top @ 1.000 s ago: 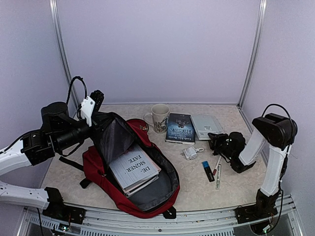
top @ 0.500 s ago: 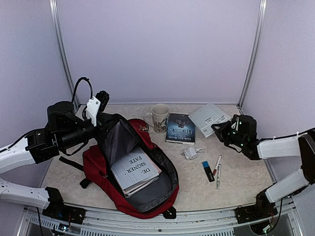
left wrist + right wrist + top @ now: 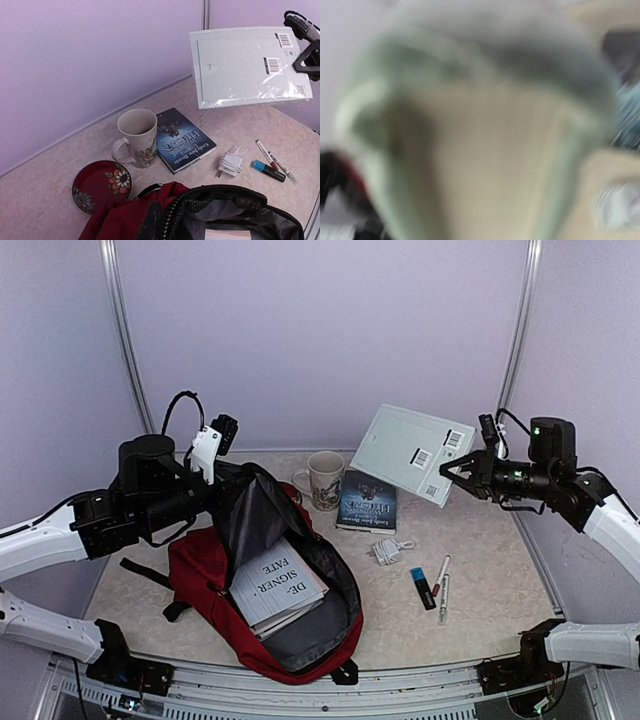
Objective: Pack the student bag
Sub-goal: Place the book in the largest pocket of the bag.
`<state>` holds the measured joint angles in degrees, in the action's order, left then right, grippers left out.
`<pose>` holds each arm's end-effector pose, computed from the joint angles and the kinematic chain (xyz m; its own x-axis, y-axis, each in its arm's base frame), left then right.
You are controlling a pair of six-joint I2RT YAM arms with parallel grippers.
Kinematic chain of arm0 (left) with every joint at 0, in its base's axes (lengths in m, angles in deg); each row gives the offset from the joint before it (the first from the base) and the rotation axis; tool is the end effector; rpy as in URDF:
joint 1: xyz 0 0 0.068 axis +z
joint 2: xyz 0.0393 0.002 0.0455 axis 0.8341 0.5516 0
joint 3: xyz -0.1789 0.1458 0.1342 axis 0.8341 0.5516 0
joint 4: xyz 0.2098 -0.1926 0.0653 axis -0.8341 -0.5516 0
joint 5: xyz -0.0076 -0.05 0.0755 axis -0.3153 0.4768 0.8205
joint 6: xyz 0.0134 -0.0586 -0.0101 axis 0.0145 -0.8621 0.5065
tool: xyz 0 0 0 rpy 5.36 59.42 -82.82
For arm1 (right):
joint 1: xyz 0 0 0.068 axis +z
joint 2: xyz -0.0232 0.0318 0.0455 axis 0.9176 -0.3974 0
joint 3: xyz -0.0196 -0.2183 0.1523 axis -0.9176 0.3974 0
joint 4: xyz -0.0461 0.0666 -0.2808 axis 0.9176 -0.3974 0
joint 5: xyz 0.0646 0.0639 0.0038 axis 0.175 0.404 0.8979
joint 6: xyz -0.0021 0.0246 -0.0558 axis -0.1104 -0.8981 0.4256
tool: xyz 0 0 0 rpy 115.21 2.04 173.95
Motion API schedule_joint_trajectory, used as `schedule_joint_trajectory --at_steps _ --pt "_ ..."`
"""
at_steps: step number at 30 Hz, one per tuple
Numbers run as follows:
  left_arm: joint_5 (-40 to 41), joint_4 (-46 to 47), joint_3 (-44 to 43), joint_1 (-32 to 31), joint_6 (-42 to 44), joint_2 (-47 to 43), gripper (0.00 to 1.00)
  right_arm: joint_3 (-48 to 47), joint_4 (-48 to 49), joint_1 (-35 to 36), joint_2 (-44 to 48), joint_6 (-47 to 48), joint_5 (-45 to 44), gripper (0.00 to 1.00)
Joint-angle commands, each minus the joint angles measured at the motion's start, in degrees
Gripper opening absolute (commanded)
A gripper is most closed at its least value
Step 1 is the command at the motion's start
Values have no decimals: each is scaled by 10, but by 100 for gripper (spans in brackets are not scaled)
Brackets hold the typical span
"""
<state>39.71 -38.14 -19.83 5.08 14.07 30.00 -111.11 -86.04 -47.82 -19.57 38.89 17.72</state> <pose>0.1914 -0.2249 0.3278 -0.1524 0.1729 -0.9731 0.6358 0.7709 0.0374 0.2380 0.1068 0.3374 -0.7464 0.3389 -0.5727 -0.3363 0.5505 0.7641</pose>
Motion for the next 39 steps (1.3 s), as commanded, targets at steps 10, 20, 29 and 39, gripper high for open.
schedule_joint_trajectory --at_steps 10,20,29,39 --pt "28 0 -43 2 -23 12 6 94 47 221 63 -24 201 0" --pt "20 -5 -47 -2 -25 17 6 132 114 318 14 -43 147 0" --pt "-11 15 -12 -64 -7 -33 8 125 301 317 -146 -118 32 0" --pt "0 22 12 -126 -33 -80 0 84 400 320 -234 -178 -126 0"
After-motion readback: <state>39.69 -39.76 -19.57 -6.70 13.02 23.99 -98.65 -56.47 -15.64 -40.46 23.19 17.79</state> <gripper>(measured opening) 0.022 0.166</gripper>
